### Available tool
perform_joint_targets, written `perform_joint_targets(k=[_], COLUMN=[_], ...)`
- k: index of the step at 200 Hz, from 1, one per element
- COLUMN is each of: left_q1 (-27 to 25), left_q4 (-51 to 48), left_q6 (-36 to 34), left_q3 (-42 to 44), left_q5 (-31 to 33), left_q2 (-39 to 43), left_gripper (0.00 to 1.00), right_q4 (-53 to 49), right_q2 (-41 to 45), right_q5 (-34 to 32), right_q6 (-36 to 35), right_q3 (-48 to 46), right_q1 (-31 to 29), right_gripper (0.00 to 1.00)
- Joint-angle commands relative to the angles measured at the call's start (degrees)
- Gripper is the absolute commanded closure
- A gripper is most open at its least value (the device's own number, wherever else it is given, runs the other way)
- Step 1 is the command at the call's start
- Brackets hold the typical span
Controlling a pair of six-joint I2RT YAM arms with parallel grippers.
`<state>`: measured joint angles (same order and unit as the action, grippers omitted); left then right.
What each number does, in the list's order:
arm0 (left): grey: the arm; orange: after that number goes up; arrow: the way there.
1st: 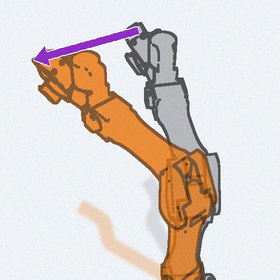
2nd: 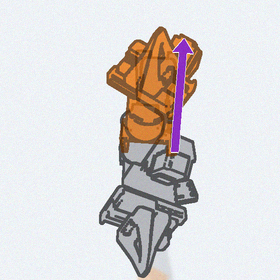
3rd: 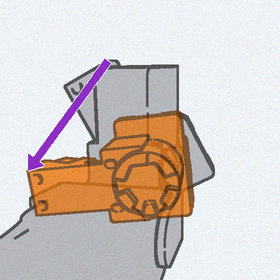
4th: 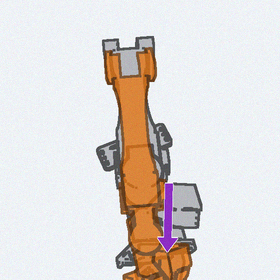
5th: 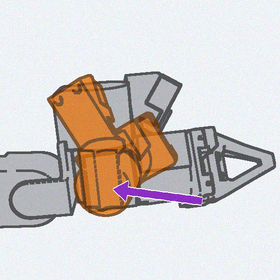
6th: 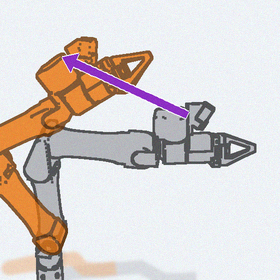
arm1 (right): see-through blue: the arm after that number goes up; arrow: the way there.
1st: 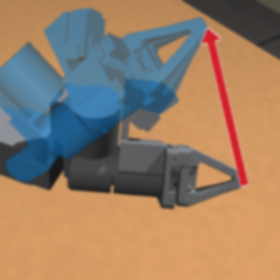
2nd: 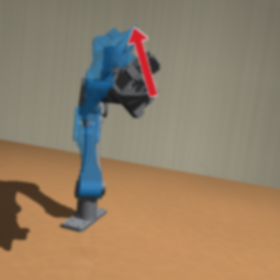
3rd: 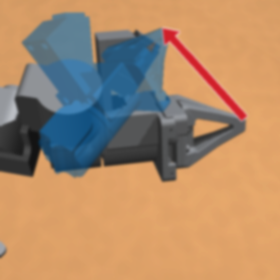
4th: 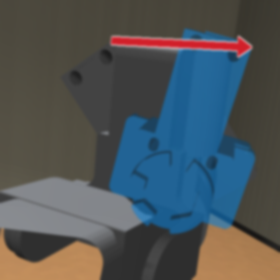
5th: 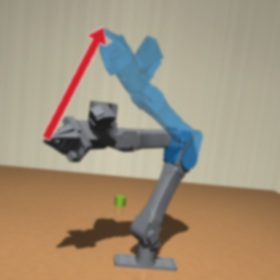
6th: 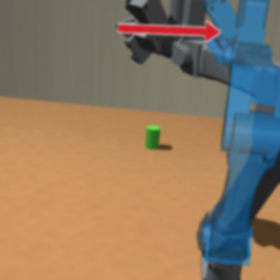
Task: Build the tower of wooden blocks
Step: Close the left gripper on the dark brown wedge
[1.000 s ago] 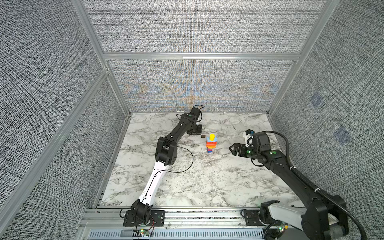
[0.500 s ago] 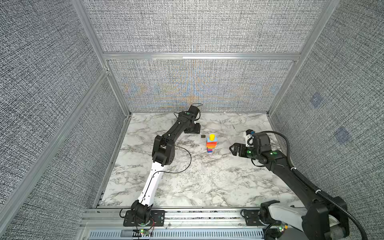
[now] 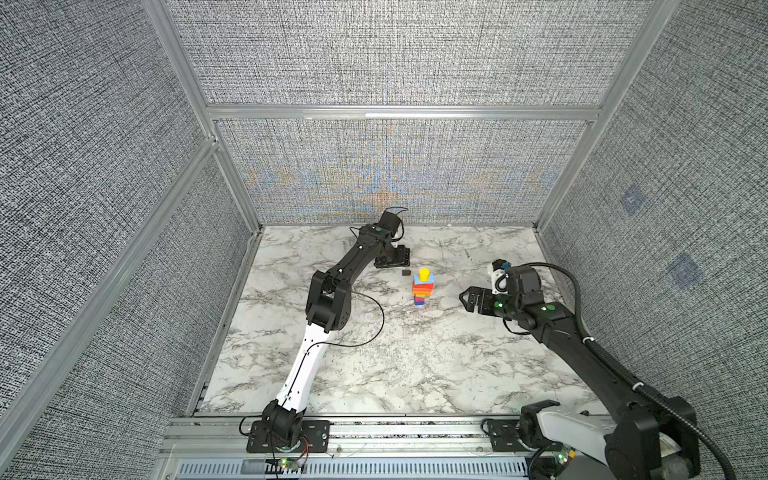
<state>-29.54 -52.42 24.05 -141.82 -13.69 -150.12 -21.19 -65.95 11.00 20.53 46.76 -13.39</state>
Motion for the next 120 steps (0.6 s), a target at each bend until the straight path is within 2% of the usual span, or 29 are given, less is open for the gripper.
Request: perform_joint_targets(k=[1, 36, 74, 104, 120], left_q1=[-0.6, -1.9, -2.2, -2.3, -2.3], left_q4=[0.0, -5.1, -7.6, -8.2, -8.5], left_q6=[0.5, 1.0, 1.5, 1.6, 1.5], left_q3=[-1.5, -7.2, -8.2, -8.2, -8.2], left_q5=[0.3, 5.1, 8.2, 9.5, 10.4], left_q2=[-1.0, -4.3, -5.6, -5.6, -5.5], left_gripper=[0.22, 0.22, 0.23, 0.29, 0.35], right_q4=[0.9, 0.9, 1.1, 1.2, 1.2], right_q2=[0.4, 1.2, 2.0, 2.5, 2.7], right_q5=[0.6, 0.6, 1.2, 1.5, 1.6], right_q6=[0.3, 0.3, 0.5, 0.7, 0.7], right_q3=[-0.1, -0.4, -0.7, -0.7, -0.8], right_q1=[0.0, 0.0, 0.0, 0.0, 0.0], right_gripper=[0.01, 0.01, 0.01, 0.01, 0.01])
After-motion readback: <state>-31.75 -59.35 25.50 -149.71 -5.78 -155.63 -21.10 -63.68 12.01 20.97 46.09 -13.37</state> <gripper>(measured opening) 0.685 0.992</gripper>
